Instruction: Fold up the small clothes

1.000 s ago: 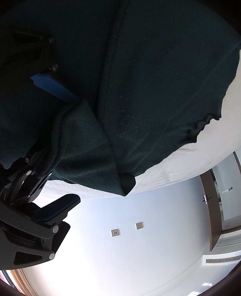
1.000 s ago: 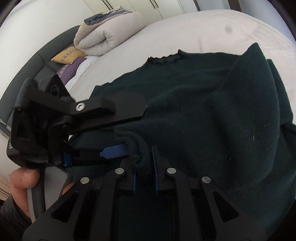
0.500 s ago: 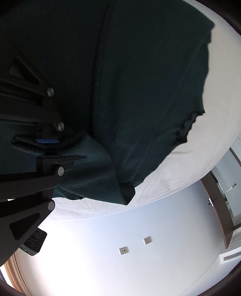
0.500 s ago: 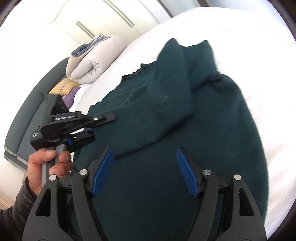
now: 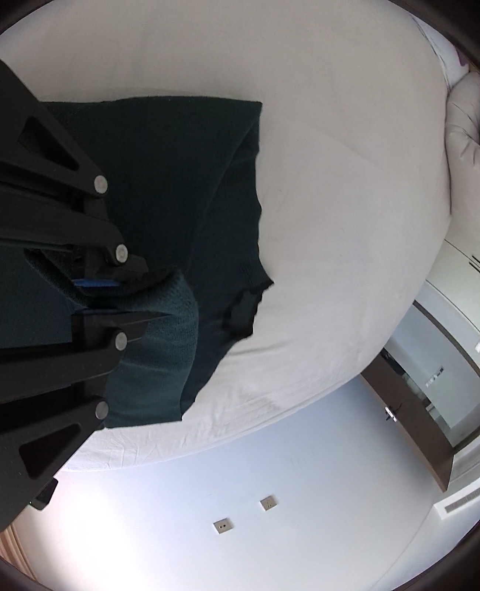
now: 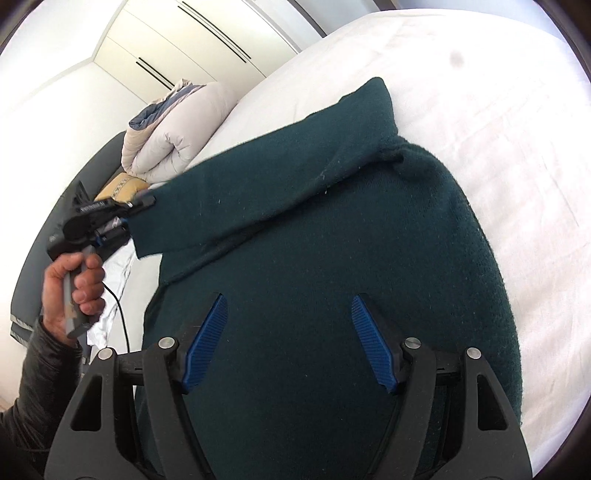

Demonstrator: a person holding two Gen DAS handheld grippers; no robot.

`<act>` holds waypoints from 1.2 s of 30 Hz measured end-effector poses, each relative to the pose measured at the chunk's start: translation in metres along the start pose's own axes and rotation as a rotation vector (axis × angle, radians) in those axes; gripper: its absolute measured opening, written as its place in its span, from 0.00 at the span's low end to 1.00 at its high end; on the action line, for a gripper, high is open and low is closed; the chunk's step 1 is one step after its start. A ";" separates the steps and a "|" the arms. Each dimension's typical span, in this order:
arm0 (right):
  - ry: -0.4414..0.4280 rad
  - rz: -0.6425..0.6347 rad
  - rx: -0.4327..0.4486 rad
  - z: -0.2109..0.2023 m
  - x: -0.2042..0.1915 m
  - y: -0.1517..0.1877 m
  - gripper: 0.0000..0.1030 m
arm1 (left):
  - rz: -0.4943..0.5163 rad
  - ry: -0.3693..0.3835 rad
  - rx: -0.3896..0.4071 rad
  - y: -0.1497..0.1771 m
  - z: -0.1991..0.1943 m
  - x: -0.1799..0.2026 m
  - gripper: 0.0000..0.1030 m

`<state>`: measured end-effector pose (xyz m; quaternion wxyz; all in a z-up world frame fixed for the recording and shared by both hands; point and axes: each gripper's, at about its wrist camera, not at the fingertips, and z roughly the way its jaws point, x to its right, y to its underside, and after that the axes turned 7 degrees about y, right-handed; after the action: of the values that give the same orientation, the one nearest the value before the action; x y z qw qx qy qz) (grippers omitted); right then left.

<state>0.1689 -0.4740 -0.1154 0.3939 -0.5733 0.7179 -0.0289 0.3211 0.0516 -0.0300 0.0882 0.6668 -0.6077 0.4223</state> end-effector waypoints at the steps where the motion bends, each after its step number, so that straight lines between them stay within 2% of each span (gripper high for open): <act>1: -0.011 0.012 0.018 -0.005 0.002 -0.003 0.67 | -0.015 -0.017 -0.020 0.001 0.008 -0.012 0.08; 3: -0.030 0.032 0.030 -0.004 0.003 -0.019 0.68 | -0.038 -0.042 -0.057 0.010 0.027 -0.025 0.08; 6: -0.099 0.073 0.039 0.011 0.007 -0.043 0.72 | -0.080 -0.006 -0.065 0.021 0.039 -0.040 0.08; 8: -0.073 0.131 0.026 0.030 0.016 -0.057 0.73 | -0.079 0.003 -0.059 0.023 0.041 -0.041 0.09; 11: -0.071 0.287 0.010 0.057 0.043 -0.075 0.73 | -0.066 0.013 -0.058 0.025 0.042 -0.038 0.09; 13: -0.097 0.372 0.053 0.057 0.054 -0.087 0.73 | -0.057 0.021 -0.052 0.026 0.040 -0.033 0.09; 17: -0.119 0.465 0.122 0.048 0.075 -0.099 0.73 | -0.044 0.034 -0.051 0.028 0.045 -0.024 0.10; 20: -0.158 0.498 0.131 0.054 0.090 -0.106 0.70 | -0.031 0.011 -0.058 0.029 0.054 -0.022 0.10; 24: -0.160 0.430 0.145 0.056 0.084 -0.100 0.70 | -0.054 0.020 -0.051 0.032 0.058 -0.031 0.10; 26: -0.171 0.413 0.133 0.054 0.082 -0.098 0.69 | -0.051 0.023 -0.049 0.031 0.054 -0.032 0.14; 27: -0.182 0.414 0.122 0.051 0.082 -0.096 0.69 | -0.047 0.020 -0.047 0.031 0.049 -0.034 0.20; 30: -0.184 0.412 0.102 0.034 0.083 -0.086 0.71 | -0.031 0.018 -0.028 0.029 0.031 -0.038 0.48; 31: -0.180 0.408 0.100 0.026 0.083 -0.083 0.71 | -0.018 -0.002 -0.020 0.028 0.023 -0.039 0.51; 34: -0.136 0.390 0.108 -0.001 0.084 -0.076 0.72 | 0.018 -0.133 0.052 0.027 -0.002 -0.036 0.51; 36: -0.140 0.383 0.127 -0.019 0.086 -0.079 0.73 | 0.070 -0.158 0.116 0.026 -0.015 -0.022 0.51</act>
<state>0.2179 -0.5819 -0.1091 0.4764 -0.4013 0.7812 0.0413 0.2931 0.0708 -0.0452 -0.0135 0.6804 -0.6102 0.4056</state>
